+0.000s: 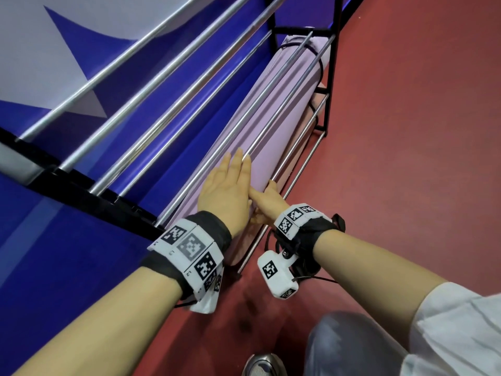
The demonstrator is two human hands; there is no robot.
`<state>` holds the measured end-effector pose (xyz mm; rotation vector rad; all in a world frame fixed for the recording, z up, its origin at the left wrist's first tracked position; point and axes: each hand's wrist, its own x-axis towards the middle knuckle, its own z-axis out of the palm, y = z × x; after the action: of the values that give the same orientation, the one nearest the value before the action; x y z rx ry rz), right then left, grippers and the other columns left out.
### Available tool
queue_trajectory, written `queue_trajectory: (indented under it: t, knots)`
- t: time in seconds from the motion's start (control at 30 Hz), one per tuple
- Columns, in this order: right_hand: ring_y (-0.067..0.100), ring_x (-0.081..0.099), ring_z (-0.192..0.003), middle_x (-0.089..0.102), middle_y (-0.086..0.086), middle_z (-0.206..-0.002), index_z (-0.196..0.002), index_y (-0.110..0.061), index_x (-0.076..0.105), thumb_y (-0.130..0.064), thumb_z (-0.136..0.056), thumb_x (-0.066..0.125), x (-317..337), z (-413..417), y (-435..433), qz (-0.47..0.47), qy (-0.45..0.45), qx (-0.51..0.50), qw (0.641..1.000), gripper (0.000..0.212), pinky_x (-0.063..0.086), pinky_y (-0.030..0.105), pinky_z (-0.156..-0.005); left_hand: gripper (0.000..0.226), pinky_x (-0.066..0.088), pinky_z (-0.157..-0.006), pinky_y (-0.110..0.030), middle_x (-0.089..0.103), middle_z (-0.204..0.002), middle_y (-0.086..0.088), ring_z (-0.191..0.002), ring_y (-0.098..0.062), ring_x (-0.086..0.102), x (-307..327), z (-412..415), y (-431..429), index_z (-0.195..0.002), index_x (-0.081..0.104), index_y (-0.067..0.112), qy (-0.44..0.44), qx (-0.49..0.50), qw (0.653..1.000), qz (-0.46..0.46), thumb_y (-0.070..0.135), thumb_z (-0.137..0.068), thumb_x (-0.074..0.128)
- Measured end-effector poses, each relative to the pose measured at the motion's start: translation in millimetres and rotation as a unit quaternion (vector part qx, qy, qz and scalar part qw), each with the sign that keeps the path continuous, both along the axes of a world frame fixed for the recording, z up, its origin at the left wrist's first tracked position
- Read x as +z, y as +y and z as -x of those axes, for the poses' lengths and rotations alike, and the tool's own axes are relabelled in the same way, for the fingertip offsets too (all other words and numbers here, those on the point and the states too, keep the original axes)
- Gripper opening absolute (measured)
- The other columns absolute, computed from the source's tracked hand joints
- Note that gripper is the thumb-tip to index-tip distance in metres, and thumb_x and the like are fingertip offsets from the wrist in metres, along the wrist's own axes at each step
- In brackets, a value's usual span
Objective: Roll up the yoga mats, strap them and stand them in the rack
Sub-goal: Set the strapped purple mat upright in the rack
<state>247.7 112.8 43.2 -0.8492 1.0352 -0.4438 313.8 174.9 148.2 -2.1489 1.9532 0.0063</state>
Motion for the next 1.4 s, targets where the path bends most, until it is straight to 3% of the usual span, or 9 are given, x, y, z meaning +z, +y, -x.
queue_trajectory:
  t: [0.17,0.3,0.43,0.57,0.67,0.87,1.07,1.23,1.4]
  knots:
    - [0.012,0.053,-0.072,0.054,0.004,-0.104,-0.133,-0.023,0.025,-0.068,-0.048,0.069,3,5,2,-0.003,0.01,0.006,1.0,0.105,0.052,0.03,-0.062,0.082,0.007,-0.119,-0.038,-0.014,-0.157,-0.01,-0.146,-0.026,-0.007,1,4,-4,-0.149,-0.01,0.01,-0.023,-0.007,1.0,0.003,0.034,-0.095,0.047]
    - [0.017,0.058,-0.07,0.057,0.006,-0.098,-0.138,-0.015,0.021,-0.045,-0.08,0.067,-2,3,0,0.0,0.001,-0.009,1.0,0.08,0.051,0.032,-0.062,0.082,0.005,-0.119,-0.038,-0.016,-0.157,-0.011,-0.146,-0.026,-0.008,-3,7,-4,-0.149,-0.011,0.011,-0.034,-0.028,0.999,0.008,0.031,-0.095,0.047]
    - [0.032,0.061,-0.1,0.055,0.015,-0.121,-0.142,-0.006,0.016,-0.037,-0.087,0.062,2,-2,-3,0.055,0.064,-0.009,0.996,0.078,0.053,0.045,-0.086,0.077,0.01,-0.119,-0.035,-0.019,-0.156,-0.008,-0.146,-0.024,-0.009,-5,6,-7,-0.149,-0.01,0.01,0.0,-0.026,1.0,0.008,0.017,-0.096,0.044]
    - [0.03,0.061,-0.089,0.053,0.013,-0.113,-0.145,-0.011,0.012,-0.025,-0.09,0.058,1,-9,-2,0.053,0.061,0.002,0.997,0.073,0.054,0.035,-0.063,0.075,0.011,-0.119,-0.03,-0.018,-0.157,-0.006,-0.146,-0.019,-0.007,-5,0,-10,-0.149,-0.009,0.012,0.004,-0.034,0.999,0.023,0.01,-0.095,0.042]
    - [0.03,0.06,-0.094,0.049,0.01,-0.109,-0.146,-0.009,0.011,-0.018,-0.089,0.058,1,-16,-6,0.069,0.077,0.006,0.995,0.074,0.055,0.042,-0.076,0.078,0.009,-0.118,-0.031,-0.022,-0.156,-0.007,-0.146,-0.02,-0.01,-5,1,-9,-0.149,-0.012,0.012,-0.021,-0.034,0.999,0.017,0.011,-0.095,0.044]
    - [0.024,0.052,-0.085,0.05,0.002,-0.083,-0.15,-0.02,0.001,-0.03,-0.075,0.06,-7,-12,-5,0.101,0.072,0.041,0.991,0.096,0.047,0.04,-0.074,0.077,0.002,-0.117,-0.034,-0.026,-0.154,-0.01,-0.144,-0.024,-0.016,-7,3,-5,-0.149,-0.013,0.013,-0.054,-0.039,0.998,0.01,0.02,-0.097,0.044]
    - [0.025,0.052,-0.116,0.04,0.016,-0.144,-0.151,-0.018,0.011,-0.025,-0.088,0.057,-10,20,-9,0.283,0.137,0.076,0.946,0.079,0.043,0.038,-0.096,0.075,-0.002,-0.119,-0.038,-0.026,-0.154,-0.008,-0.144,-0.024,-0.018,-6,22,-13,-0.149,-0.013,0.014,-0.068,-0.068,0.995,0.018,0.014,-0.095,0.039]
    - [0.022,0.022,-0.143,0.024,0.01,-0.155,-0.151,-0.014,0.014,-0.041,-0.093,0.051,-13,87,-22,0.402,0.258,0.042,0.878,0.074,0.026,0.043,-0.114,0.077,-0.001,-0.119,-0.038,-0.023,-0.155,-0.009,-0.144,-0.024,-0.017,-16,59,-51,-0.149,-0.012,0.011,-0.08,-0.108,0.991,0.018,0.018,-0.094,0.043]
    - [0.022,0.017,-0.145,0.021,0.011,-0.156,-0.151,-0.015,0.012,-0.057,-0.092,0.041,-36,192,-32,0.374,0.399,-0.03,0.837,0.078,0.021,0.044,-0.116,0.069,0.001,-0.118,-0.038,-0.016,-0.157,-0.009,-0.145,-0.025,-0.011,-50,143,-100,-0.15,-0.005,0.009,-0.028,-0.2,0.979,0.003,0.026,-0.098,0.038]
